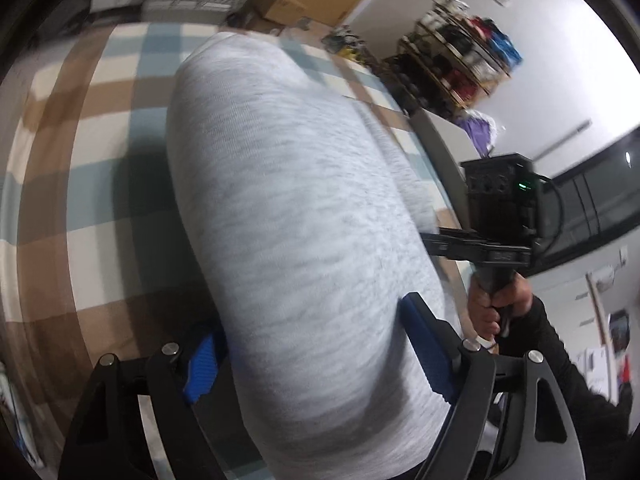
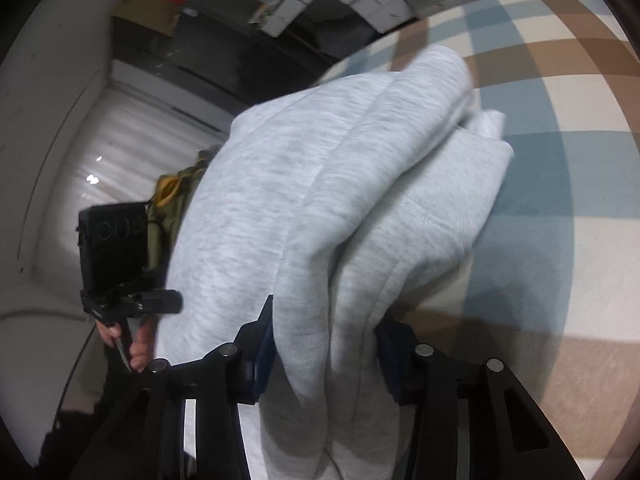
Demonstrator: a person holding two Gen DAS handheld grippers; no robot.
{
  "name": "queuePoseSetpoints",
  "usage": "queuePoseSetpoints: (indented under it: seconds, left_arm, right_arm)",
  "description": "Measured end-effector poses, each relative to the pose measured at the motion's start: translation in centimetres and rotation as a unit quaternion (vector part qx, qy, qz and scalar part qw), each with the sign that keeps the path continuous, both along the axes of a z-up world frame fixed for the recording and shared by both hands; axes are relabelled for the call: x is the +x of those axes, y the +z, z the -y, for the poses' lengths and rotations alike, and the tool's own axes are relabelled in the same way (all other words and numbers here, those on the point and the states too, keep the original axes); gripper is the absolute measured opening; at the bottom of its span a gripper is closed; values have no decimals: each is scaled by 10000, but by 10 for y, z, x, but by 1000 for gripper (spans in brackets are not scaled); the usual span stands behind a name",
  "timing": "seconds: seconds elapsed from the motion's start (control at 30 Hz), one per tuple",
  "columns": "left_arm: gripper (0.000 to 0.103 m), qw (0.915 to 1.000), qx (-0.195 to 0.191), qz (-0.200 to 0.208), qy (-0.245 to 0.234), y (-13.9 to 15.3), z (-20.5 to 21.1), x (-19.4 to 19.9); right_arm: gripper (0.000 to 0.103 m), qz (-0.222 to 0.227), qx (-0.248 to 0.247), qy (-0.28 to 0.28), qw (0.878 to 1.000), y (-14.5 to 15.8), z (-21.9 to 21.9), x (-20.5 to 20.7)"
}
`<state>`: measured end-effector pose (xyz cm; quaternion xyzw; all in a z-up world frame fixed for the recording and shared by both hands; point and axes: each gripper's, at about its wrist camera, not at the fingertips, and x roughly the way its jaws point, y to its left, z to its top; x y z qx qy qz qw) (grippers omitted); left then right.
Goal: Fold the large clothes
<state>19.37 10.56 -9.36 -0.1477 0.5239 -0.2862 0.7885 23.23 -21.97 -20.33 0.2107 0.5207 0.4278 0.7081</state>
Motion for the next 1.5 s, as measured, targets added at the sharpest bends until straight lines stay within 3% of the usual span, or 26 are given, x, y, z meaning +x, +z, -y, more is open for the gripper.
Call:
queuePoseSetpoints:
  seconds: [0.1,0.2,0.4,0.5,0.6,0.7,0.87,0.97,1.1,1.2,1.3,1.37,1.5]
  left_arm:
    - [80,9995,295,78,-53,-14,3,-3]
    - [79,9994,-60,-270,199,-21,-14,7]
    - [79,9993,-79,100,341,22,-21,5]
    - [79,9988,-145,260,392,45,-34,5]
    - [79,9985,-7,359,406,51,-43,3]
    - [79,9980,232,368,454,49,-34,1]
    - [77,9962,93,490,718,52,-34,-4]
    - [77,9953,226,459,828,34,-44,-5]
    - [75,9941,433,-113,993,-31,-50,2]
    - [76,9936,201,108,1110,-41,-55,-5]
    - [79,9934,176,91,1128,-45,-54,-4]
    - [81,9938,153,50,1101,-48,-53,0]
    - [85,9944,158,-77,1046,-51,-49,3]
  right_arm:
    - [42,-133,40,-131,9998,-16,6,-5]
    - [37,-80,173,-274,9994,-11,7,-7]
    - [33,563,75,-45,9984,34,-3,-20]
    - [32,706,313,-63,9970,52,-14,-24]
    - [32,971,388,4,9945,66,-27,-28]
    - [32,918,475,-132,9946,63,-43,-27]
    - [27,1240,769,-111,9892,83,-65,-24]
    - [27,1334,227,-21,9908,86,-94,-21]
    - [24,776,-567,-24,9954,36,-104,-10]
    - [35,432,-790,-170,9958,10,-95,-2]
    - [70,344,-1409,-192,9892,3,-93,8]
    - [70,318,-1389,-100,9897,3,-96,10]
    - [69,-192,-1174,493,9917,-21,-122,11]
